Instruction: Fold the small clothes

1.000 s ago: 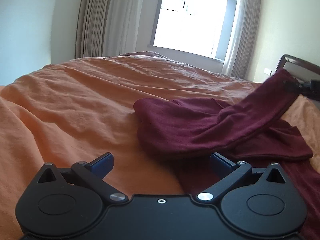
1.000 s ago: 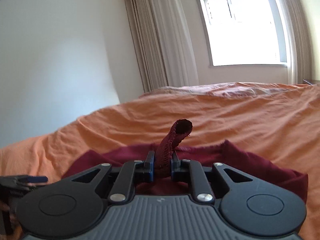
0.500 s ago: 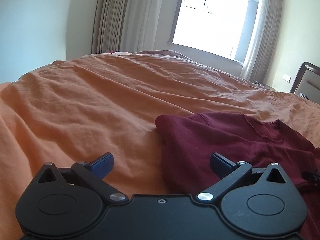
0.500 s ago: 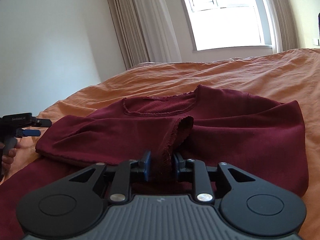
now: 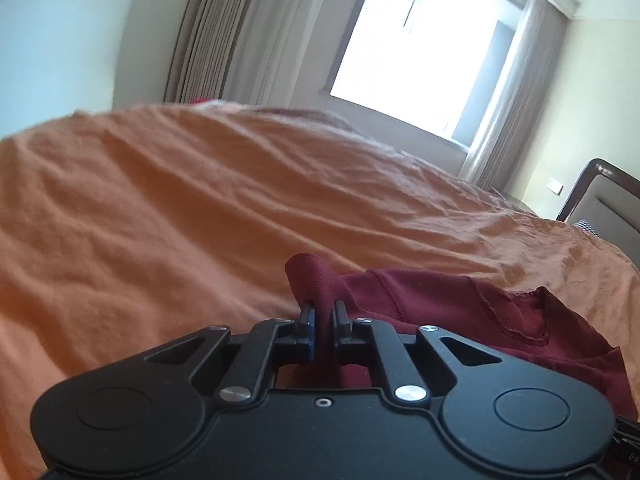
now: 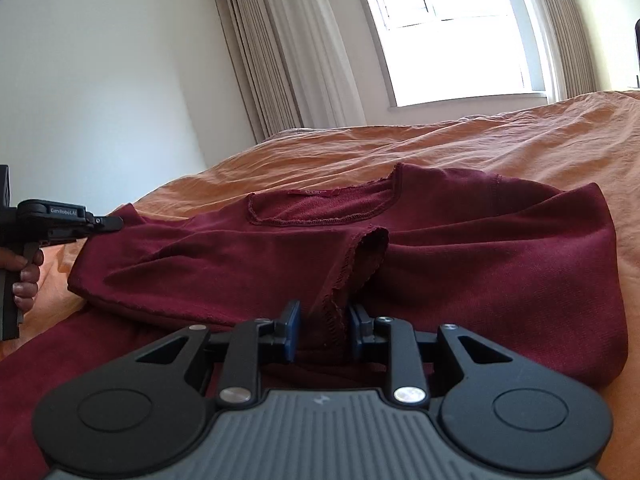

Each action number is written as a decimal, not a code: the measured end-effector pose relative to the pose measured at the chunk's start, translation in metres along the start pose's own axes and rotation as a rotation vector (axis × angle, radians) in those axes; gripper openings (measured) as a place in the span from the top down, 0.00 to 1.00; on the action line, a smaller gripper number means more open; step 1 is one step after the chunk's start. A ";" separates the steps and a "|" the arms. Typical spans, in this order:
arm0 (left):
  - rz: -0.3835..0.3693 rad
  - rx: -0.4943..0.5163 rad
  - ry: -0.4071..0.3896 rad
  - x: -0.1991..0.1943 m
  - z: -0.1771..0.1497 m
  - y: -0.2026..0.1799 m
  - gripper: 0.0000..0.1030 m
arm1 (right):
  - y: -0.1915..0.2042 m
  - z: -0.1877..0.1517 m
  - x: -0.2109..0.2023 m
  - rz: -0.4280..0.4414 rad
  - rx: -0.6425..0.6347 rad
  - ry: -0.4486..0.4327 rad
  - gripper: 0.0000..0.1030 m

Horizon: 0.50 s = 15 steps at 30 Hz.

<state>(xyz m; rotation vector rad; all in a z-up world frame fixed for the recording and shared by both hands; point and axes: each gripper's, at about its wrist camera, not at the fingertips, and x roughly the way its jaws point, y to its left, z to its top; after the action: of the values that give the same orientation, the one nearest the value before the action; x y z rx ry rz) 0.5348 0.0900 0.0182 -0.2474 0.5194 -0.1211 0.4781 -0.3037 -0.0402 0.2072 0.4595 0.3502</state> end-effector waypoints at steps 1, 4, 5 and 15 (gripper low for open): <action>0.003 0.028 -0.026 -0.004 0.001 -0.006 0.93 | 0.000 0.000 0.000 0.002 -0.002 -0.001 0.70; 0.051 0.068 -0.016 -0.003 0.005 -0.013 0.93 | 0.002 -0.002 0.000 0.018 -0.016 -0.004 0.59; 0.063 0.067 0.001 0.000 0.005 -0.012 0.93 | 0.003 -0.002 -0.001 0.020 -0.023 -0.008 0.56; 0.003 -0.080 0.080 -0.021 -0.013 0.023 0.42 | 0.013 -0.006 -0.002 0.030 -0.075 -0.028 0.12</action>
<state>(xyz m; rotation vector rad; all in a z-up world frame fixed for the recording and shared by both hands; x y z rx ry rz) 0.5118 0.1133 0.0112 -0.3203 0.6047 -0.1075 0.4697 -0.2918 -0.0405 0.1461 0.4148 0.3923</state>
